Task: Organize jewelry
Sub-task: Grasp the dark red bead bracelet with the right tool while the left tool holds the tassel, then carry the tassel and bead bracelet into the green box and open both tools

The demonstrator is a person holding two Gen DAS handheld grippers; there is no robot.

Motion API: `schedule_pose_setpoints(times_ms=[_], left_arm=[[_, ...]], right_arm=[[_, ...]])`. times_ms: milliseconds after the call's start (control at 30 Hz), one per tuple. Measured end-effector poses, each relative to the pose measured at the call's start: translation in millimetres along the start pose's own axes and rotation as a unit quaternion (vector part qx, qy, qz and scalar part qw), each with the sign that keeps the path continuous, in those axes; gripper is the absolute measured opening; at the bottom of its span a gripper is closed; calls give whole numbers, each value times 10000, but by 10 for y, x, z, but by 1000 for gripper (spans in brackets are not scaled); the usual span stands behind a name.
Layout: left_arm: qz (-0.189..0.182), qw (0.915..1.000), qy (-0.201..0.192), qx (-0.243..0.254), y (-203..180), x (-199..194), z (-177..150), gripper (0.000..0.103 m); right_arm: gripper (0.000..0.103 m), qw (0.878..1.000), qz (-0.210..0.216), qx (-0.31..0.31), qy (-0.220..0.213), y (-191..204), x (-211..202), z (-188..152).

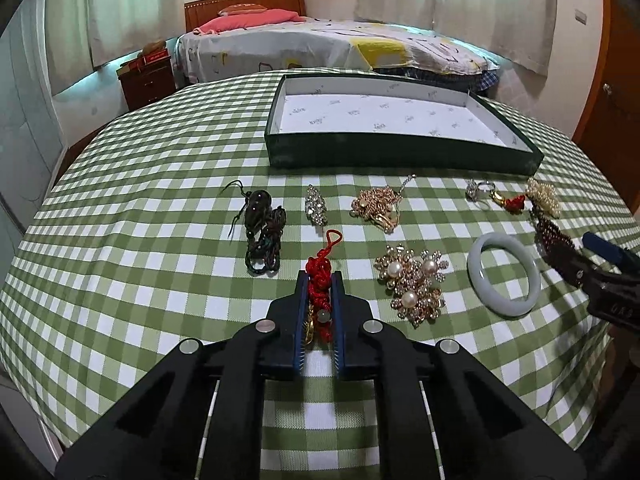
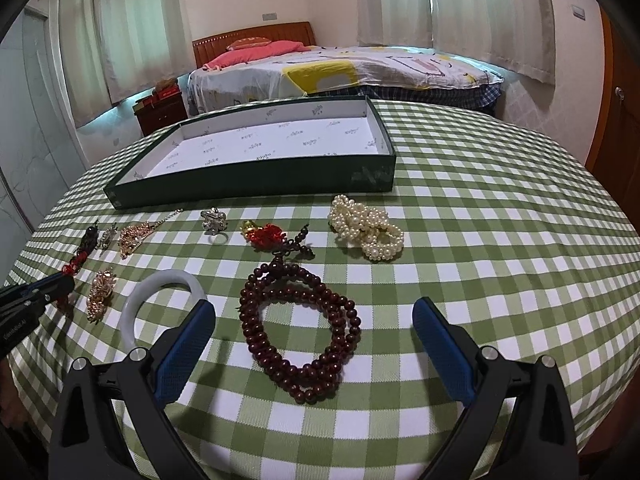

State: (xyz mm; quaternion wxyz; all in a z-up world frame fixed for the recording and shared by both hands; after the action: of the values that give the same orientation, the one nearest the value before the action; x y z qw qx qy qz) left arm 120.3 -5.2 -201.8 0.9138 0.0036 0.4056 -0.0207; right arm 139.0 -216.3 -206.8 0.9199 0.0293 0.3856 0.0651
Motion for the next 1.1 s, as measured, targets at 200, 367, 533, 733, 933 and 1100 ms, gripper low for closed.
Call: schedule_pose_setpoints(times_ms=[200,367,533,733,933,1100], left_arm=[[-73,9998,-4,-178,58,-7,15,11],[-80,9997,27,-222,69,10,1,11],[-86,9998,22,-203,59,6,1,11],[-63,9997,-11,-222,66,-11,16,11],[-65,9997,-91,-234,72,-56,49,11],[-74,9996,-163,-233,62,-104,86,11]], right_arm=[[95,9998,-36,-149,84,41,62,-33],[93,9996,-87,-264,82,54,62,-46],[61,9992,-170,-350,21,57,32,-32],[39,9990,-2,-442,-6,115,0,-36],[23,9986,199,-489,8,195,-20,-44],[20,9988,250,-408,-43,194,-60,-30]])
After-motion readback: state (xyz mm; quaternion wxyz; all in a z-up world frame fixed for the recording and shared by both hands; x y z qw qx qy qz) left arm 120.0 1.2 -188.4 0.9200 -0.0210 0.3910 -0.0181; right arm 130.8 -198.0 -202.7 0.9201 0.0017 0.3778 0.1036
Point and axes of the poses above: each gripper's, at about its wrist camera, not at the fingertips, and x roughly the way its jaws point, y to its left, z to its top, the point moved 9 cm from there along x, roughly the way its jaws point
